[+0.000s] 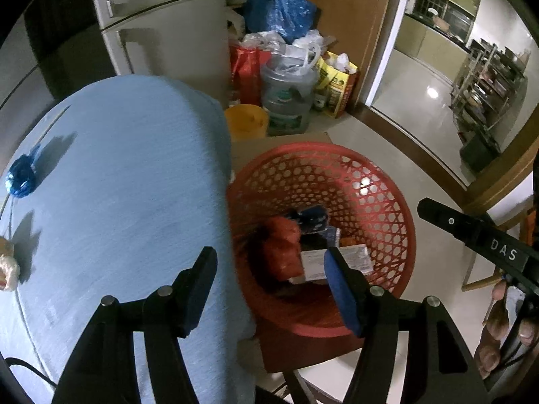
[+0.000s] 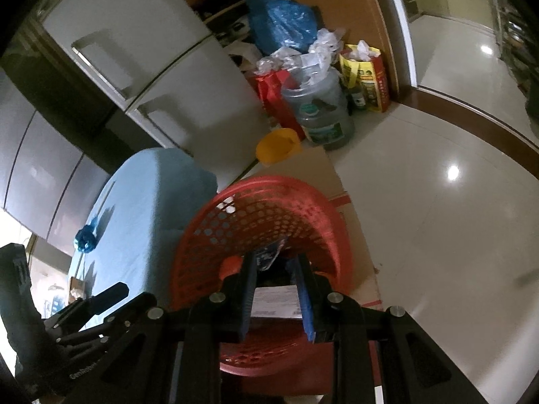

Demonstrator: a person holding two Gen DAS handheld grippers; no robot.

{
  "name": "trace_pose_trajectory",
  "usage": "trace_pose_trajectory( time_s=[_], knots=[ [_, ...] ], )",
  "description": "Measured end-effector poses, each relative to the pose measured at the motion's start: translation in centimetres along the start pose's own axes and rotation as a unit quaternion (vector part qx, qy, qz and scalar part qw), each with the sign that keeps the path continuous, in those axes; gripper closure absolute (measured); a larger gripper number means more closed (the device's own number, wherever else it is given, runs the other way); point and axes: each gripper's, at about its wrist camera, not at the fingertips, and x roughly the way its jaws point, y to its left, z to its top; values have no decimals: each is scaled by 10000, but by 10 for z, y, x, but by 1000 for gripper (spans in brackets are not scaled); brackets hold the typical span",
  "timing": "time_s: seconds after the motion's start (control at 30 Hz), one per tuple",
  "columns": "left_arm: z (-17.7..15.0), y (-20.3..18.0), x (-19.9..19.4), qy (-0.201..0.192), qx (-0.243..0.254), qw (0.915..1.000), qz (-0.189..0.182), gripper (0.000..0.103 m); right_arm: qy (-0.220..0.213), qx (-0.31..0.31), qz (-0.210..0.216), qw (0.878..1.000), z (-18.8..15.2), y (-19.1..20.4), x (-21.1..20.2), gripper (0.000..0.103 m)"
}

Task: Collect trash
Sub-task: 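Open the left tool to drop the red bag into the basket, then return both open tools to the table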

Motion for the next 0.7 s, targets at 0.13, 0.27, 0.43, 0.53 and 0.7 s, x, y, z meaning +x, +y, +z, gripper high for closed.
trace_pose_trajectory(
  time_s=[0.13, 0.27, 0.43, 0.53, 0.7],
  knots=[
    [-13, 22, -11, -43, -201, 9997, 120, 37, 107, -104, 43, 9999, -6, 15, 7, 38],
    [-32, 53, -25, -96, -475, 9984, 277, 37, 201, -203, 214, 9994, -15, 38, 12, 22],
    [-57, 100, -47, -203, -1002, 9938, 445, 37, 322, -672, 349, 9966, -27, 80, 19, 22],
    [-76, 133, -61, -285, -1366, 9883, 622, 37, 417, -931, 455, 9937, -35, 105, 24, 22],
    [-117, 194, -82, -375, -2061, 9722, 1049, 37, 603, -1381, 655, 9864, -54, 147, 32, 22]
  ],
)
